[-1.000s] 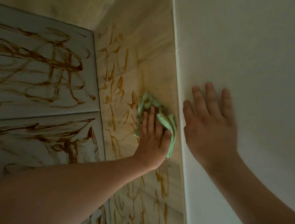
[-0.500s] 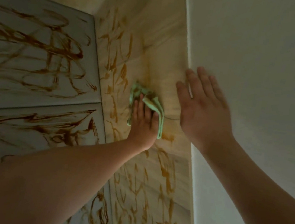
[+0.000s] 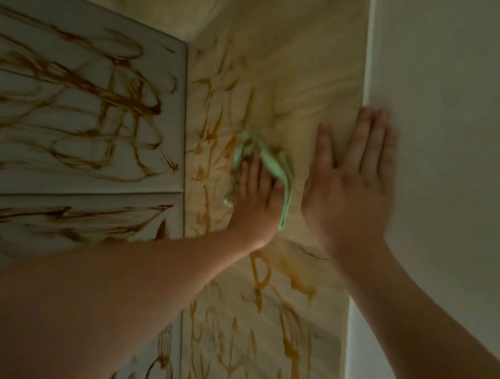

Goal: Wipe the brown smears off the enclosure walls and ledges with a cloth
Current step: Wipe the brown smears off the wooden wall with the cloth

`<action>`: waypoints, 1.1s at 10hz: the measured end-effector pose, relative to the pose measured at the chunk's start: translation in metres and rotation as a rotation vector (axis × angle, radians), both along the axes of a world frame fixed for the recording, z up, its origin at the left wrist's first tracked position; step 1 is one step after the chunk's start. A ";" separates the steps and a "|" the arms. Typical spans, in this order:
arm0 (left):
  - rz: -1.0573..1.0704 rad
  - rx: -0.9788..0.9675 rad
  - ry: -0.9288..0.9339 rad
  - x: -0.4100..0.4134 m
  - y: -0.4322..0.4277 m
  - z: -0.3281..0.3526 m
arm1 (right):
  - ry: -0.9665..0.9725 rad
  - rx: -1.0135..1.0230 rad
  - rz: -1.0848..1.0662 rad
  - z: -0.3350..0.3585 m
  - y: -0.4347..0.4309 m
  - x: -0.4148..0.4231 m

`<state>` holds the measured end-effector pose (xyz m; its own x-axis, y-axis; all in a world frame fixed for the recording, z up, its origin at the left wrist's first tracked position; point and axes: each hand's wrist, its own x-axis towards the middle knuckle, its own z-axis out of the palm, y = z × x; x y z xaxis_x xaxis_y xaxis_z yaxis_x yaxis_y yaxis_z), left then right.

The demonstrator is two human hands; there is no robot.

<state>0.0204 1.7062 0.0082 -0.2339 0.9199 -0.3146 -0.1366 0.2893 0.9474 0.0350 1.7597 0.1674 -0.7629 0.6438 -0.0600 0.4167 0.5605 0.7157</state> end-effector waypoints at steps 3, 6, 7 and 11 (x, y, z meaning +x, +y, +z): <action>-0.059 -0.067 0.022 -0.047 0.048 0.003 | 0.072 -0.041 0.055 0.001 0.061 -0.061; 0.163 -0.010 0.077 -0.124 0.130 -0.035 | 0.019 -0.039 0.026 -0.011 0.072 -0.065; 0.165 -0.104 0.069 -0.132 0.134 -0.045 | 0.007 -0.043 0.017 -0.012 0.072 -0.070; -0.237 -0.177 0.247 -0.153 0.125 -0.020 | 0.062 0.005 -0.031 -0.002 0.114 -0.133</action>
<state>-0.1321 1.8311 -0.0119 -0.1098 0.8942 -0.4340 0.1796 0.4473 0.8762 -0.0980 1.8737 0.1650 -0.7448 0.6672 -0.0104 0.4770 0.5433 0.6909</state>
